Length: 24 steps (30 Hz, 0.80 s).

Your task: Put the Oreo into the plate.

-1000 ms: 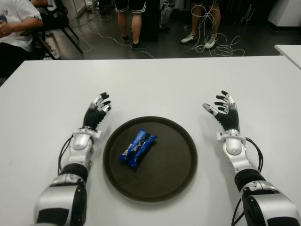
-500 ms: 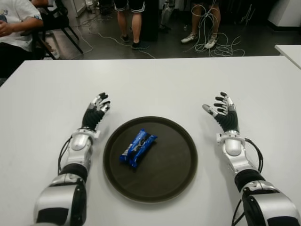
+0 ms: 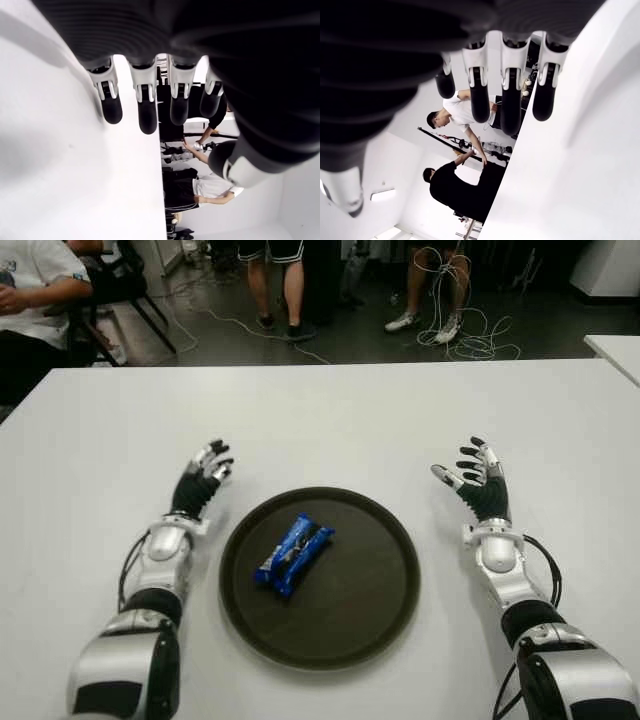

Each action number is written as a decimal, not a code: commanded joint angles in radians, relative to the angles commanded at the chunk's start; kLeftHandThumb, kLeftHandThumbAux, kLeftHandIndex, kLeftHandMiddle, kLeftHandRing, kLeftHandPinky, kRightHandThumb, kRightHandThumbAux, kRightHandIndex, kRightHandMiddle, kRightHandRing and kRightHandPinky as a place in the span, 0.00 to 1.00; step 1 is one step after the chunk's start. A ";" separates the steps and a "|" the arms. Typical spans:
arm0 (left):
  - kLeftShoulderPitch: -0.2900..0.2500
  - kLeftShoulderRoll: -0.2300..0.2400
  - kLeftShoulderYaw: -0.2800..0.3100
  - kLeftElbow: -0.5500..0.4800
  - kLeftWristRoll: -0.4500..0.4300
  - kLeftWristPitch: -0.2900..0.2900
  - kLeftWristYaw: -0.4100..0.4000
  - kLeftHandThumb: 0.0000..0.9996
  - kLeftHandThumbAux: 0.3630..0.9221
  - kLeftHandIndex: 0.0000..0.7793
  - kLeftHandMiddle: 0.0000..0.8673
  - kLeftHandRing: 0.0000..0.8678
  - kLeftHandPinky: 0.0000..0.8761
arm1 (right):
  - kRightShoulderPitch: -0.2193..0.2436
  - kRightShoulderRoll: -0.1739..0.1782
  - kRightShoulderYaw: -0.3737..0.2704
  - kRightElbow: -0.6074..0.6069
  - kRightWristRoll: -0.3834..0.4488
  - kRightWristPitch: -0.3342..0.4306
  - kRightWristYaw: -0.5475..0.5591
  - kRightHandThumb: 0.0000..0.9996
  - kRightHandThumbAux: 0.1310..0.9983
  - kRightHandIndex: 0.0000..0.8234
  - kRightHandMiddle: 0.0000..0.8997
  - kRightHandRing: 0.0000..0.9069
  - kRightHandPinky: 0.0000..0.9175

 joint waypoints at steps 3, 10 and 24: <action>-0.003 0.001 -0.006 0.008 0.007 -0.007 0.002 0.19 0.48 0.10 0.18 0.18 0.21 | 0.000 0.001 0.001 0.005 -0.002 -0.004 0.001 0.04 0.52 0.18 0.27 0.31 0.31; -0.005 0.005 -0.018 0.010 0.023 0.001 0.015 0.23 0.51 0.12 0.19 0.20 0.24 | -0.002 -0.001 0.002 0.012 -0.003 -0.010 0.005 0.04 0.51 0.17 0.27 0.31 0.32; -0.005 0.003 -0.022 0.011 0.027 0.004 0.026 0.24 0.54 0.11 0.17 0.18 0.20 | -0.008 -0.009 0.011 0.024 -0.019 -0.007 -0.004 0.03 0.52 0.18 0.27 0.30 0.31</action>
